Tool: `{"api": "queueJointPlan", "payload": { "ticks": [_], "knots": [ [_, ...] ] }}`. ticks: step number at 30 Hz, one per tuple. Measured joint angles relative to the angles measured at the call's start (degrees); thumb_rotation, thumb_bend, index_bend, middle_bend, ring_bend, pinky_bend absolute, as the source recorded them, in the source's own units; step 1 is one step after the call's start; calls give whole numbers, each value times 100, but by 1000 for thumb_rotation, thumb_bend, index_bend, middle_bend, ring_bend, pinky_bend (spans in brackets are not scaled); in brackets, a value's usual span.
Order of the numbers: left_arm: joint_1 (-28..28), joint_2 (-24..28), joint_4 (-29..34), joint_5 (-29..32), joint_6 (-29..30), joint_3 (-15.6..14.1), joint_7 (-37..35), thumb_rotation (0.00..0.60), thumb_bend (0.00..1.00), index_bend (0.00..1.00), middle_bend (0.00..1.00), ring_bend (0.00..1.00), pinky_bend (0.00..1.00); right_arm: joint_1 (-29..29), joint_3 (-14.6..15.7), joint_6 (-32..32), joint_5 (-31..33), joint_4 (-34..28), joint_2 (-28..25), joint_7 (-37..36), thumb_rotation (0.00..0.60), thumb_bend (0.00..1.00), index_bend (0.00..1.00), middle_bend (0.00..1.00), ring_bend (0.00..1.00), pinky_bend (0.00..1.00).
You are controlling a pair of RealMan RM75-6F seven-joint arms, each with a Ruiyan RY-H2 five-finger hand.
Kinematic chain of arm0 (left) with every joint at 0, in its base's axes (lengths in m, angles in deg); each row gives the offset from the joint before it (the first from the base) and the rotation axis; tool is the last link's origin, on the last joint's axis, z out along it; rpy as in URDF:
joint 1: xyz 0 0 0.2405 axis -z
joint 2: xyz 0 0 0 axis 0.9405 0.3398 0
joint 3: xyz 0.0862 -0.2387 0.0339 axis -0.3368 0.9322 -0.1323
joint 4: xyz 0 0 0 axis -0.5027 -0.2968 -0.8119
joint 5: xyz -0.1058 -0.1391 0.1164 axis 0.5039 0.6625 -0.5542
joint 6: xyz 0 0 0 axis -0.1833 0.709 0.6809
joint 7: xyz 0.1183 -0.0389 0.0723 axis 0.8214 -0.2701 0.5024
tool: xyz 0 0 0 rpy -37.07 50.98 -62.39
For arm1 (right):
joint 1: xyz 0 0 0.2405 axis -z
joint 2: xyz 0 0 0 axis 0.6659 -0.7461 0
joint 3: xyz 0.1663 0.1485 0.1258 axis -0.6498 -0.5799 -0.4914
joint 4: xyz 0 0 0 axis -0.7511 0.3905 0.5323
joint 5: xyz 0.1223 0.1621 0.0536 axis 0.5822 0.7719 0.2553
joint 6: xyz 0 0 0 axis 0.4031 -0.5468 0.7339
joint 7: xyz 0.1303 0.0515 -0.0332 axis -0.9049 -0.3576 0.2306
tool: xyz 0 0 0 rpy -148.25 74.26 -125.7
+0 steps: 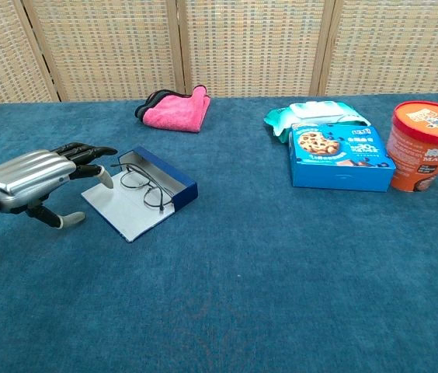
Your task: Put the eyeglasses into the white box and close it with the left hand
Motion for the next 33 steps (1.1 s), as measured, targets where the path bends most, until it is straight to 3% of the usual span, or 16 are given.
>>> {"api": "queueJointPlan", "payload": {
  "ticks": [24, 33],
  "knots": [
    [200, -217, -193, 10, -279, 9, 157, 600, 372, 295, 0, 0, 0, -2, -3, 26, 29, -10, -19, -36, 600, 0, 0, 0, 0, 0],
    [247, -274, -226, 2, -281, 4, 252, 600, 467, 335, 0, 0, 0, -1, -10, 34, 43, -10, -37, -95, 600, 0, 0, 0, 0, 0]
  ]
}}
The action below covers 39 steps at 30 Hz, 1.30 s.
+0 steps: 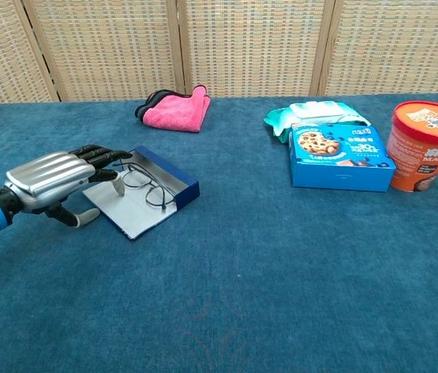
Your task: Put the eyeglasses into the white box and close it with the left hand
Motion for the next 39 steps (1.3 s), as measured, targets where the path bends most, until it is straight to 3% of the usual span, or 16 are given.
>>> {"api": "queueJointPlan", "payload": {
  "ticks": [16, 39],
  "knots": [
    [69, -28, 10, 36, -38, 34, 31, 600, 520, 375, 0, 0, 0, 0, -1, 12, 14, -14, -7, -17, 600, 0, 0, 0, 0, 0],
    [380, -143, 48, 216, -192, 256, 106, 600, 522, 408, 0, 0, 0, -9, 5, 44, 17, -5, -12, -54, 600, 0, 0, 0, 0, 0]
  ]
}}
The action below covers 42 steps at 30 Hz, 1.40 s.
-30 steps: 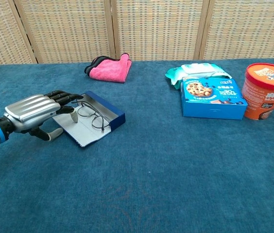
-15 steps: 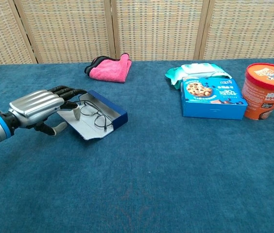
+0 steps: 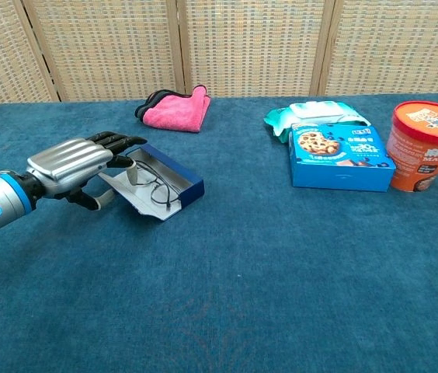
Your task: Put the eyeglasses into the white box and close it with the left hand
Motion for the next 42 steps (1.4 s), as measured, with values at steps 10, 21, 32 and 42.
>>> {"api": "queueJointPlan", "payload": {
  "ticks": [10, 21, 32, 42],
  "knots": [
    [9, 45, 98, 105, 89, 108, -229, 600, 526, 682, 0, 0, 0, -11, 0, 18, -1, 12, 7, -23, 600, 0, 0, 0, 0, 0],
    [-266, 470, 342, -1, 521, -25, -454, 600, 528, 775, 0, 0, 0, 6, 9, -13, -26, -7, -17, -78, 600, 0, 0, 0, 0, 0],
    [-424, 1218, 1000, -185, 836, -192, -250, 600, 528, 775, 0, 0, 0, 1, 16, -5, -33, -34, -20, -47, 600, 0, 0, 0, 0, 0],
    [-349, 1778, 1936, -233, 847, -170, 127, 600, 527, 775, 0, 0, 0, -6, 12, 15, -12, -18, -16, -51, 600, 0, 0, 0, 0, 0]
  ]
}}
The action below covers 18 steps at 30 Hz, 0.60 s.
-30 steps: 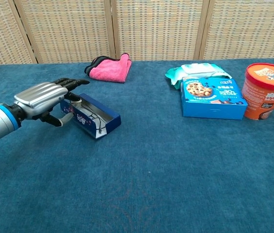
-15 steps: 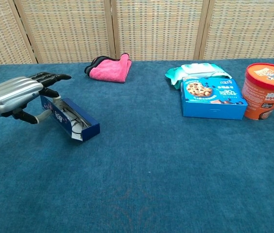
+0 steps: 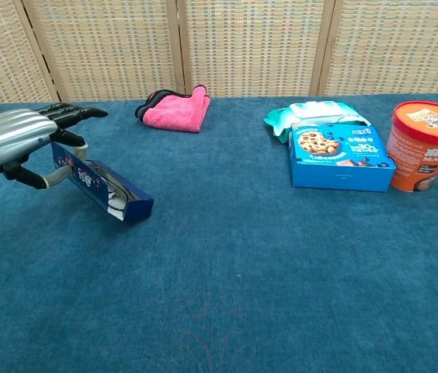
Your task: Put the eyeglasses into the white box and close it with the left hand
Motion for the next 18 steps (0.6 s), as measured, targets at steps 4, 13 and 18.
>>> {"api": "queueJointPlan", "payload": {
  "ticks": [4, 13, 18],
  "knots": [
    [32, 254, 445, -10, -35, 16, 258, 600, 527, 775, 0, 0, 0, -2, 7, 0, -16, -9, -3, 5, 600, 0, 0, 0, 0, 0],
    [65, 676, 1215, 71, -469, 25, 757, 600, 528, 775, 0, 0, 0, 8, 14, -8, -18, 5, -8, -16, 600, 0, 0, 0, 0, 0],
    [111, 700, 1350, 153, -636, 107, 874, 600, 527, 775, 0, 0, 0, -7, 22, 24, -23, -4, -1, 16, 600, 0, 0, 0, 0, 0]
  ]
}}
